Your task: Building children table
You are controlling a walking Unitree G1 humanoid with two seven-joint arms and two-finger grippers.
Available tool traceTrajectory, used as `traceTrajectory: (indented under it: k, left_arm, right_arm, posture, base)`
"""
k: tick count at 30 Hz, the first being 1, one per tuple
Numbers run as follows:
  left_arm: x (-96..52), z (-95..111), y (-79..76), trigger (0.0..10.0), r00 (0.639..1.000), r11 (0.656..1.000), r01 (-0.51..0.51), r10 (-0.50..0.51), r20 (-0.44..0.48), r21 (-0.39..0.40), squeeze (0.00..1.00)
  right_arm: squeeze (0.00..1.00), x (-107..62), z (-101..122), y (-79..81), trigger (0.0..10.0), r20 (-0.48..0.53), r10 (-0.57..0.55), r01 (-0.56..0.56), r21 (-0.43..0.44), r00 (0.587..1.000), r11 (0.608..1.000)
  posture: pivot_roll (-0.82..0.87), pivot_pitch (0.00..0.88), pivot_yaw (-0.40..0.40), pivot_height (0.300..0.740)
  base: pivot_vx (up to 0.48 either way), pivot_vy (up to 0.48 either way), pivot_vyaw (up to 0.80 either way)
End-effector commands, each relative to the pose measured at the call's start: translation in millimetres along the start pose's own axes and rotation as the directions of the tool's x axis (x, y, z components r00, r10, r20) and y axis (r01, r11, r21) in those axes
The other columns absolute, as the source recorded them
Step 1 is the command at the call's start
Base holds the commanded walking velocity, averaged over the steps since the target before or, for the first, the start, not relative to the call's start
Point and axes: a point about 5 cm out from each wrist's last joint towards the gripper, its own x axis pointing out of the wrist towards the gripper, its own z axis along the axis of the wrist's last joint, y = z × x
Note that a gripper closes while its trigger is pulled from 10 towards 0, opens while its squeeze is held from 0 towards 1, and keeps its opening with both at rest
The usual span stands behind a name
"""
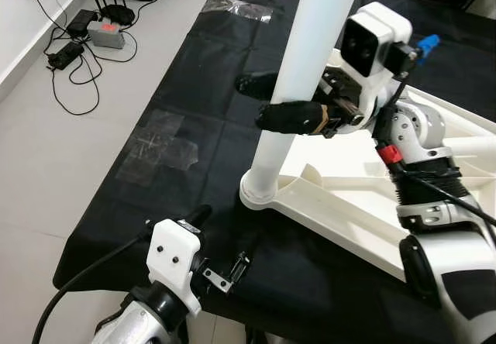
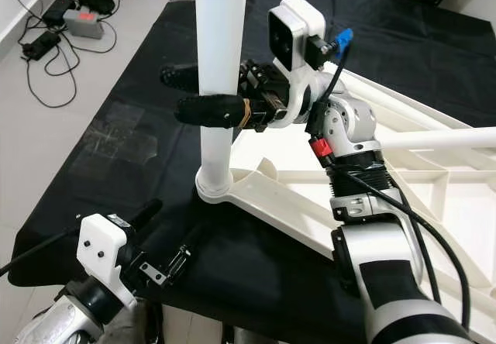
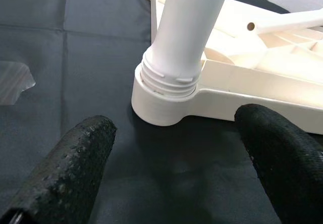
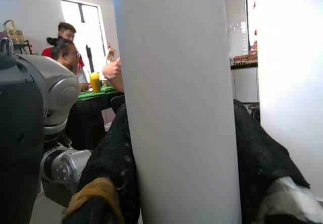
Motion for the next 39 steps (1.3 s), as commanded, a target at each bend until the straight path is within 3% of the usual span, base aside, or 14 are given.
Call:
traceTrajectory:
  k: [1, 11, 12, 13, 14, 15, 16, 17, 20, 30, 33, 34, 35, 39]
  left_arm:
    - [-2.3, -3, -2.3, 10.0, 1.0, 1.0, 0.011, -0.011, -0.026, -0.011, 0.0]
    - [0.5, -6, 0.7, 10.0, 0.999, 1.0, 0.005, -0.005, -0.032, -0.009, 0.0]
    - [2.2, -8, 3.3, 10.0, 1.0, 1.0, 0.0, -0.001, -0.031, -0.01, 0.0]
    - [4.5, -11, 7.7, 10.0, 1.0, 1.0, -0.004, 0.003, -0.027, -0.008, 0.0]
    - [4.5, -11, 7.7, 10.0, 1.0, 1.0, -0.004, 0.003, -0.027, -0.008, 0.0]
    - [6.1, -14, 11.7, 10.0, 1.0, 1.0, -0.007, 0.006, -0.027, -0.007, 0.0]
    - [6.1, -14, 11.7, 10.0, 1.0, 1.0, -0.007, 0.006, -0.027, -0.007, 0.0]
    - [14.2, -22, 17.5, 10.0, 0.999, 1.0, 0.006, -0.006, -0.039, -0.002, 0.0]
    - [29.7, -38, 28.7, 10.0, 0.998, 1.0, 0.02, -0.022, -0.066, -0.019, 0.0]
    - [45.1, -50, 45.4, 10.0, 0.998, 1.0, -0.015, 0.013, -0.068, -0.021, 0.0]
    - [45.3, -49, 47.4, 10.0, 0.998, 0.999, -0.033, 0.033, -0.056, -0.004, 0.0]
    - [45.3, -49, 47.4, 10.0, 0.998, 0.999, -0.033, 0.033, -0.056, -0.004, 0.0]
    - [44.2, -49, 46.7, 10.0, 0.998, 1.0, -0.03, 0.03, -0.05, 0.001, 0.0]
    - [42.3, -48, 45.5, 10.0, 0.999, 1.0, -0.016, 0.016, -0.041, -0.002, 0.0]
  right_arm:
    - [0.0, 3.3, 4, 4.3, 0.0, 0.017, 0.045, -0.045, -0.006, 0.999, 0.999]
    - [0.0, -18.6, -4, 5.7, 0.0, -0.214, -0.246, 0.236, -0.072, 0.945, 0.969]
    - [0.0, -36.4, -13, 14.5, 0.0, -0.325, -0.512, 0.499, -0.13, 0.795, 0.857]
    - [0.0, -55.8, -27, 32.1, 0.0, -0.385, -0.815, 0.765, -0.32, 0.434, 0.559]
    - [0.0, -55.8, -27, 32.1, 0.0, -0.385, -0.815, 0.765, -0.32, 0.434, 0.559]
    - [0.0, -70.8, -30, 50.8, 0.0, -0.335, -0.935, 0.837, -0.472, 0.12, 0.276]
    - [0.0, -70.8, -30, 50.8, 0.0, -0.335, -0.935, 0.837, -0.472, 0.12, 0.276]
    - [0.0, -75.3, -51, 71.8, 0.0, -0.252, -0.956, 0.849, -0.528, -0.148, 0.007]
    - [0.0, -75.8, -80, 80.1, 0.0, -0.202, -0.914, 0.843, -0.492, -0.352, -0.216]
    - [0.0, -53.7, -108, 36.1, 0.0, -0.218, -0.934, 0.908, -0.373, -0.283, -0.188]
    - [0.0, -47.7, -110, 32.8, 10.0, -0.259, -0.934, 0.923, -0.357, -0.245, -0.143]
    - [0.0, -47.7, -110, 32.8, 10.0, -0.259, -0.934, 0.923, -0.357, -0.245, -0.143]
    - [0.65, -41.5, -109, 35.2, 10.0, -0.279, -0.935, 0.938, -0.323, -0.221, -0.125]
    - [1.0, -28.4, -106, 36.4, 10.0, -0.306, -0.948, 0.96, -0.279, -0.087, 0.002]
  posture:
    - [0.18, 0.328, -0.099, 0.74]
    - [0.09, 0.28, -0.138, 0.74]
    - [0.05, 0.26, -0.152, 0.74]
    - [-0.01, 0.234, -0.141, 0.74]
    - [-0.01, 0.234, -0.141, 0.74]
    - [-0.03, 0.226, -0.129, 0.74]
    - [-0.03, 0.226, -0.129, 0.74]
    - [-0.09, 0.138, -0.076, 0.74]
    - [-0.06, 0.082, -0.073, 0.74]
    - [-0.05, 0.021, -0.085, 0.74]
    - [-0.03, 0.025, -0.085, 0.74]
    - [-0.03, 0.025, -0.085, 0.74]
    - [-0.03, 0.037, -0.082, 0.74]
    - [-0.04, 0.057, -0.078, 0.74]
  base:
    - [0.0, 0.0, 0.0]
    - [0.0, 0.0, 0.0]
    - [0.0, 0.0, 0.0]
    - [0.0, 0.0, 0.0]
    - [0.0, 0.0, 0.0]
    - [0.0, 0.0, 0.0]
    - [0.0, 0.0, 0.0]
    - [0.0, 0.0, 0.0]
    - [0.0, 0.0, 0.0]
    - [0.0, 0.0, 0.0]
    - [0.0, 0.0, 0.0]
    - [0.0, 0.0, 0.0]
    - [0.0, 0.0, 0.0]
    - [0.0, 0.0, 0.0]
